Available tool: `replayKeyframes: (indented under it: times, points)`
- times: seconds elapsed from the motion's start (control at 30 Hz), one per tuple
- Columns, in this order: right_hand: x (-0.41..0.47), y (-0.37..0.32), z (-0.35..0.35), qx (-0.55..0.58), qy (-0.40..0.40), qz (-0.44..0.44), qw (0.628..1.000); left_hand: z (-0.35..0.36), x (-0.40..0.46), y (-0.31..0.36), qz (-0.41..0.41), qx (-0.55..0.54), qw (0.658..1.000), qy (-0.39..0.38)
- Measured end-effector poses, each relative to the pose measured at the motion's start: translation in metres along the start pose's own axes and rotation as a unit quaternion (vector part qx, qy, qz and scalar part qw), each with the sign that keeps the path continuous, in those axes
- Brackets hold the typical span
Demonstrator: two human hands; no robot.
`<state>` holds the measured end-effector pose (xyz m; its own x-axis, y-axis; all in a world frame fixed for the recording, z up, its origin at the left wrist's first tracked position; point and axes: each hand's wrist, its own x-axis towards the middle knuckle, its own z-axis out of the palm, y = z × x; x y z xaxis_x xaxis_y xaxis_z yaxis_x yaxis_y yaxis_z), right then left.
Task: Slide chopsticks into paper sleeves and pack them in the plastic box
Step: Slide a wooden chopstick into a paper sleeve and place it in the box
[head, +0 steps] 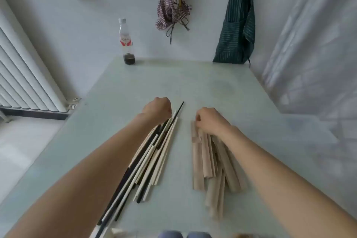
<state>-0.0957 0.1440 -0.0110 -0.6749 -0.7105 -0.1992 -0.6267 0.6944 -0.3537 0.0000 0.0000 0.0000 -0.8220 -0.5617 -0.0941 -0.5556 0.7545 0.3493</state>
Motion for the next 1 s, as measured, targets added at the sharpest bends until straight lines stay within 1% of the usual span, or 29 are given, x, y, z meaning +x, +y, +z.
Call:
replayKeyframes:
  times: [0.07,0.1,0.23,0.3,0.37,0.4,0.47,0.57,0.7,0.8,0.87,1.0]
  points:
    - [-0.009,0.006,0.015,0.000,0.032,-0.003,0.999,0.017,-0.010,-0.003,-0.007,0.026,0.999,-0.020]
    - [-0.013,0.008,0.023,-0.002,0.034,-0.003,0.999,0.025,-0.015,-0.007,-0.006,0.034,0.999,-0.031]
    - [-0.032,0.009,0.043,0.004,-0.009,0.017,1.000,0.043,-0.037,-0.024,-0.018,0.065,0.996,-0.065]
    - [-0.040,0.004,0.045,-0.013,-0.016,0.023,1.000,0.044,-0.046,-0.032,-0.025,0.072,0.995,-0.072]
    - [-0.044,0.000,0.051,-0.047,-0.014,0.035,0.998,0.048,-0.054,-0.035,-0.020,0.072,0.995,-0.063]
    - [-0.048,-0.003,0.054,-0.061,-0.016,0.038,0.997,0.051,-0.058,-0.036,-0.017,0.069,0.996,-0.048]
    - [-0.052,-0.007,0.061,-0.060,0.006,0.038,0.997,0.056,-0.066,-0.036,-0.024,0.057,0.998,-0.012]
    - [-0.052,-0.011,0.067,-0.014,0.009,0.039,0.999,0.059,-0.074,-0.033,-0.043,0.039,0.998,0.014]
    - [-0.057,-0.009,0.066,0.032,0.010,0.048,0.998,0.058,-0.078,-0.031,-0.062,0.009,0.998,0.013]
    - [-0.056,-0.004,0.067,0.127,0.025,0.041,0.991,0.052,-0.083,-0.030,-0.084,0.002,0.996,0.008]
    - [-0.056,-0.004,0.065,0.184,0.014,0.022,0.983,0.050,-0.087,-0.030,-0.095,0.017,0.995,0.001]
    - [-0.061,-0.016,0.063,0.263,-0.001,-0.021,0.965,0.050,-0.094,-0.035,-0.097,0.039,0.994,-0.011]
